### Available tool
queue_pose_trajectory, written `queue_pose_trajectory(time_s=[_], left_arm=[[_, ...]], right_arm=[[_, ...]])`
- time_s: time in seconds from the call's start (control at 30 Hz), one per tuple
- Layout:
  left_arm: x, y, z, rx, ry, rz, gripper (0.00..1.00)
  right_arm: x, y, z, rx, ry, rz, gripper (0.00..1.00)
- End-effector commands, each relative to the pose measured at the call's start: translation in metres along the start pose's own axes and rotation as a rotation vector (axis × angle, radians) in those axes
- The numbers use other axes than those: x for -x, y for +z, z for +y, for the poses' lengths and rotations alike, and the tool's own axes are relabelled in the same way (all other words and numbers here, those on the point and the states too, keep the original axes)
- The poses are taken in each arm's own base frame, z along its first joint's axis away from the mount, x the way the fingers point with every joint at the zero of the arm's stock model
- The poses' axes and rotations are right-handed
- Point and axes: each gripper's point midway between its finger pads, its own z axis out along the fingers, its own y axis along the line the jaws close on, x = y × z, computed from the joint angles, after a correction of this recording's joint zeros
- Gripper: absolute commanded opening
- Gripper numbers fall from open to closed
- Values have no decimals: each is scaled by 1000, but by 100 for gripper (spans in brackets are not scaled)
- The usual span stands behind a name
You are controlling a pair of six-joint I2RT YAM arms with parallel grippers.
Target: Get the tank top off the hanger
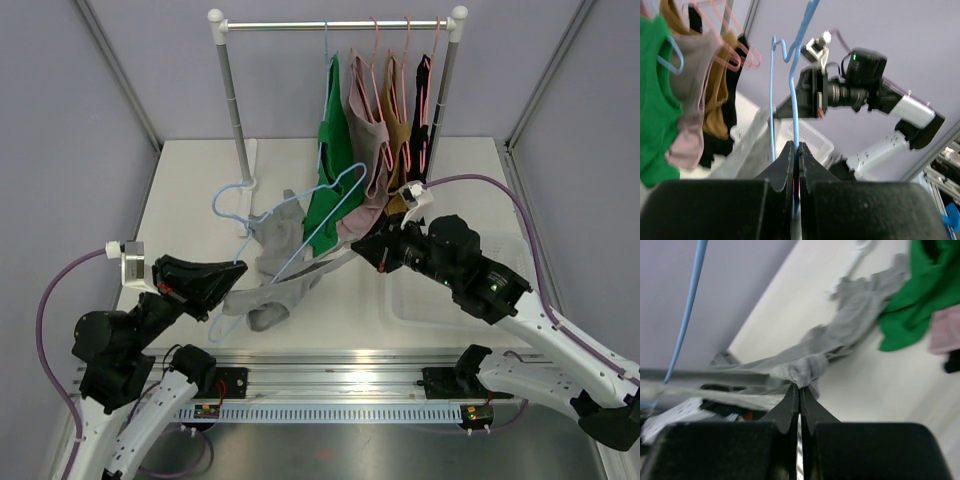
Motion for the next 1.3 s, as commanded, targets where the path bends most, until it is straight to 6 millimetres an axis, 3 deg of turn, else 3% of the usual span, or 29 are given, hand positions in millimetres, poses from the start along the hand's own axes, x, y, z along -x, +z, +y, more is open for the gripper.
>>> queue_pose_trajectory(time_s=[0.0, 0.17, 0.2, 0.23, 0.3, 0.33, 0.4, 0.47, 0.5, 0.53, 0.6, 0.67, 0.7, 0.9, 1.13, 1.27], left_arm=[[62, 17, -26, -137, 88, -270, 0], [113, 33, -16, -45, 208, -432, 0], [133, 35, -6, 33, 219, -490, 0], [144, 36, 4, 105, 226, -518, 0], [149, 45, 50, 335, 192, -496, 0], [164, 44, 46, 360, 224, -506, 0], [152, 57, 69, 436, 240, -424, 0], [137, 62, 83, 467, 241, -372, 0], [130, 64, 86, 456, 245, -359, 0], [108, 65, 98, 453, 244, -327, 0], [108, 65, 86, 351, 254, -405, 0], [102, 59, 86, 315, 263, -461, 0], [100, 57, 88, 320, 272, -471, 0], [102, 49, 97, 345, 383, -535, 0], [124, 36, 107, 442, 445, -644, 0], [130, 40, 107, 453, 446, -645, 0]], right_arm=[[-7, -18, 60, 333, 39, 83, 0], [-29, -33, 107, 502, 5, 212, 0], [-32, -39, 117, 503, -37, 225, 0], [-32, -39, 117, 484, -47, 226, 0], [-33, -35, 107, 407, -54, 225, 0], [-28, -29, 94, 326, -65, 192, 0], [-32, -26, 80, 266, -82, 194, 0], [-38, -25, 79, 280, -88, 191, 0], [-45, -29, 89, 348, -93, 217, 0], [-50, -29, 95, 394, -90, 231, 0], [-60, -30, 111, 500, -81, 273, 0], [-74, -22, 107, 456, -90, 329, 0], [-72, -17, 101, 411, -103, 313, 0], [-81, -23, 62, 223, -123, 323, 0], [-91, -68, 53, 284, -147, 359, 0], [-103, -75, 32, 222, -143, 360, 0]])
